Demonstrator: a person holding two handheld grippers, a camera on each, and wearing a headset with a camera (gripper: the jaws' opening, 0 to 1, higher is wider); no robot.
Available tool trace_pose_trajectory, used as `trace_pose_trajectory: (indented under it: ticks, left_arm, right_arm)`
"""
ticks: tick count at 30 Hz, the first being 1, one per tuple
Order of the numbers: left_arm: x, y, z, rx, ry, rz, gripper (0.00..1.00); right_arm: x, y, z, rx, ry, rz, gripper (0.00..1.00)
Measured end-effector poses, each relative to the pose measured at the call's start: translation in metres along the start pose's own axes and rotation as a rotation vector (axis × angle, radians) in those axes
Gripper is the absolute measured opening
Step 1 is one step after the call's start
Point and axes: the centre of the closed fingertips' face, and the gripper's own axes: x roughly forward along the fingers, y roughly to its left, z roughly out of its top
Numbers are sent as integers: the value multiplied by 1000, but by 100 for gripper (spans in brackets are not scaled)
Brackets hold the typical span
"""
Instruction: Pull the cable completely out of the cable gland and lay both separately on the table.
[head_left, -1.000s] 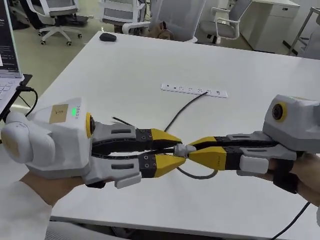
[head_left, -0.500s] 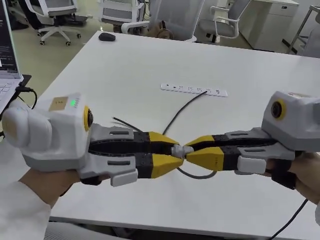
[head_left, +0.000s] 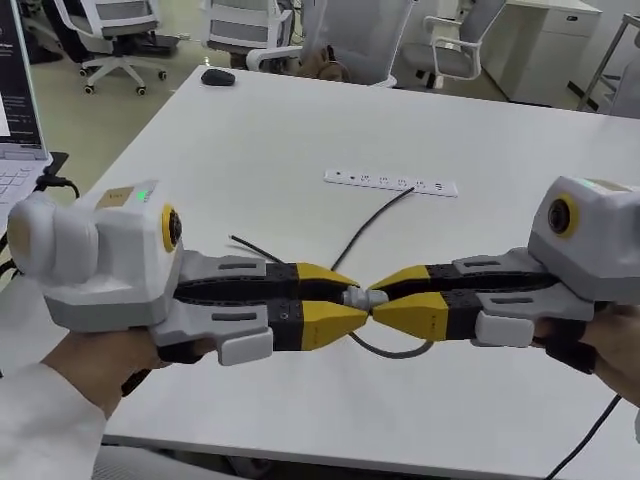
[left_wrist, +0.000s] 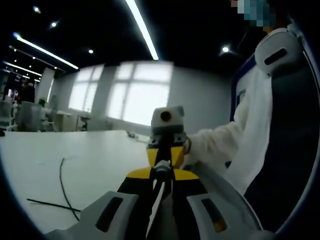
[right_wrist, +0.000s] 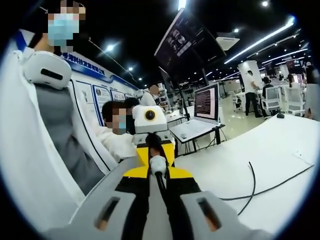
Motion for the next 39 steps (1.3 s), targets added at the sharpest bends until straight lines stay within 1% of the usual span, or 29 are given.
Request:
trace_pose_trajectory:
  ticks: [1, 3, 5, 6, 8, 11, 13, 14, 15, 18, 20, 22, 24, 29, 31, 32, 34, 36, 39]
  left_arm:
    - [0, 0, 0, -5, -2, 1, 14]
    - [-1, 1, 0, -19, -2, -1, 14]
    - [-2, 1, 0, -39, -6, -4, 13]
    - [-2, 2, 0, -44, -9, -5, 13]
    - [-3, 3, 1, -60, -14, -4, 13]
    - [-3, 3, -1, -83, -11, -6, 13]
    - [-4, 3, -1, -105, -16, -8, 13]
    - [-4, 4, 0, -116, -23, -10, 13]
    - [-5, 4, 0, -140, -25, -12, 13]
    - [-7, 5, 1, -155, -31, -12, 13]
    - [-8, 6, 1, -186, -38, -8, 13]
    - [-10, 7, 3, -207, -55, -12, 13]
    - [-10, 7, 3, -219, -59, -11, 14]
    - [-9, 7, -3, -245, -31, -8, 14]
    - [-8, 7, -5, -252, -24, -6, 14]
    - [-8, 7, -6, -270, -19, -9, 14]
    - [-7, 8, -7, -285, -21, -8, 14]
    - [-7, 8, -6, -296, -28, -11, 14]
    - [-8, 10, -6, -308, -32, -5, 14]
  right_arm:
    - [0, -1, 0, -27, 9, -8, 9]
    - [2, 0, -1, -59, 23, -16, 9]
    - [3, 0, -1, -88, 27, -23, 9]
    - [3, 0, -1, -85, 27, -22, 9]
    - [3, -1, -1, -108, 30, -28, 9]
    - [5, -1, -2, -141, 43, -34, 9]
    - [4, -2, -2, -153, 34, -40, 9]
    - [5, -1, -1, -170, 29, -41, 9]
    - [5, -1, -2, -194, 41, -47, 9]
    - [8, -2, -1, -241, 46, -47, 9]
    - [9, -5, 0, -282, 49, -58, 9]
    - [10, -4, 3, -309, 37, -59, 10]
    - [10, -5, 3, -348, 33, -66, 10]
    - [10, -6, -4, -389, 39, -75, 11]
    - [9, -7, -5, -434, 39, -88, 11]
    - [9, -7, -6, -450, 45, -91, 11]
    - [9, -8, -4, -481, 41, -97, 11]
    - [9, -9, -2, -464, 38, -94, 11]
    - [10, -11, -1, -485, 42, -100, 11]
